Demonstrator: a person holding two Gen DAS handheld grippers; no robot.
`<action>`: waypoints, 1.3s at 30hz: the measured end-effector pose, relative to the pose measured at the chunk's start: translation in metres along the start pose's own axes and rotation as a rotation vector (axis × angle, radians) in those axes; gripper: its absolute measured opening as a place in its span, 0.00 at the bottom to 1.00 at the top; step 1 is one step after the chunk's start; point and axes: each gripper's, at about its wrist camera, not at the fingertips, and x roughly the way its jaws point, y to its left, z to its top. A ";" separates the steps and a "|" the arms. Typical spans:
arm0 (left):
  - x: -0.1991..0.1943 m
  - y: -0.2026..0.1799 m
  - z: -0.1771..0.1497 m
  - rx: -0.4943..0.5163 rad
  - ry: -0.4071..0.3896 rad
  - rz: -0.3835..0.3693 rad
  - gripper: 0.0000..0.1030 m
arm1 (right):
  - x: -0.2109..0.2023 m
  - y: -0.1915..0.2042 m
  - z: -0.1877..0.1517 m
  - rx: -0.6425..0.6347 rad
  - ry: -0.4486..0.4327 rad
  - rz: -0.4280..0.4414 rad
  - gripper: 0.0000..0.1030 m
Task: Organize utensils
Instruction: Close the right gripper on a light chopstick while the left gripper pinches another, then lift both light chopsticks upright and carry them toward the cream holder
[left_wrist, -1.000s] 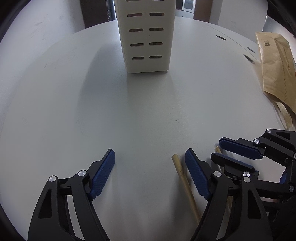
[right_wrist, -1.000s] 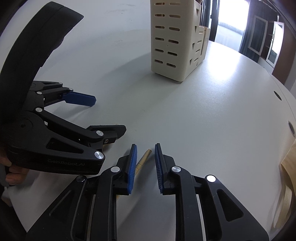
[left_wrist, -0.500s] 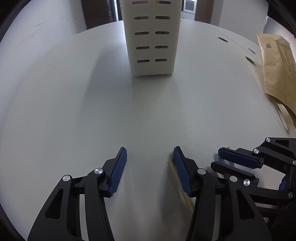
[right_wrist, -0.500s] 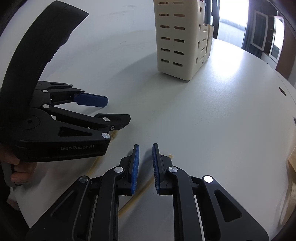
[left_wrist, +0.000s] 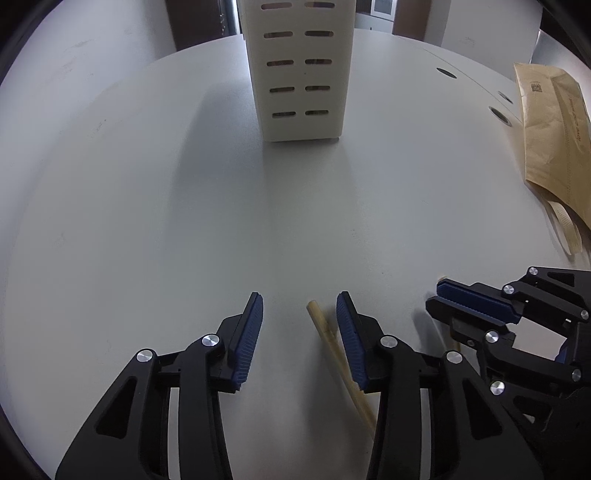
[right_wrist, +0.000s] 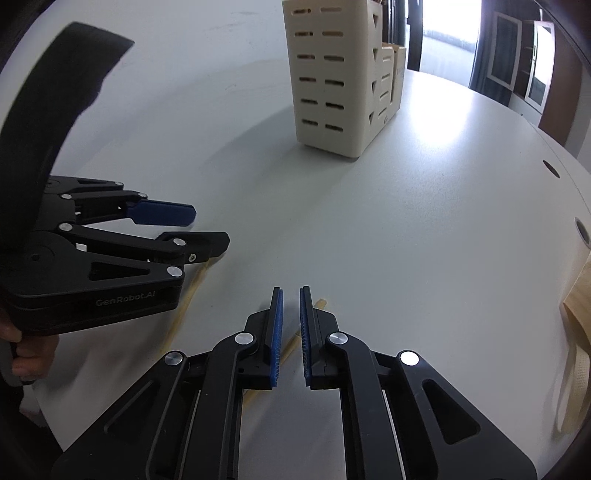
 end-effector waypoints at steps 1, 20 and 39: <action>0.002 -0.002 -0.001 0.003 0.004 0.000 0.41 | 0.001 0.000 -0.001 0.003 -0.001 0.005 0.11; -0.022 0.001 0.001 -0.036 -0.096 -0.117 0.04 | -0.029 -0.031 0.000 0.120 -0.177 0.151 0.01; -0.037 0.007 0.003 -0.057 -0.138 -0.110 0.04 | -0.012 -0.009 -0.016 0.102 -0.002 -0.021 0.30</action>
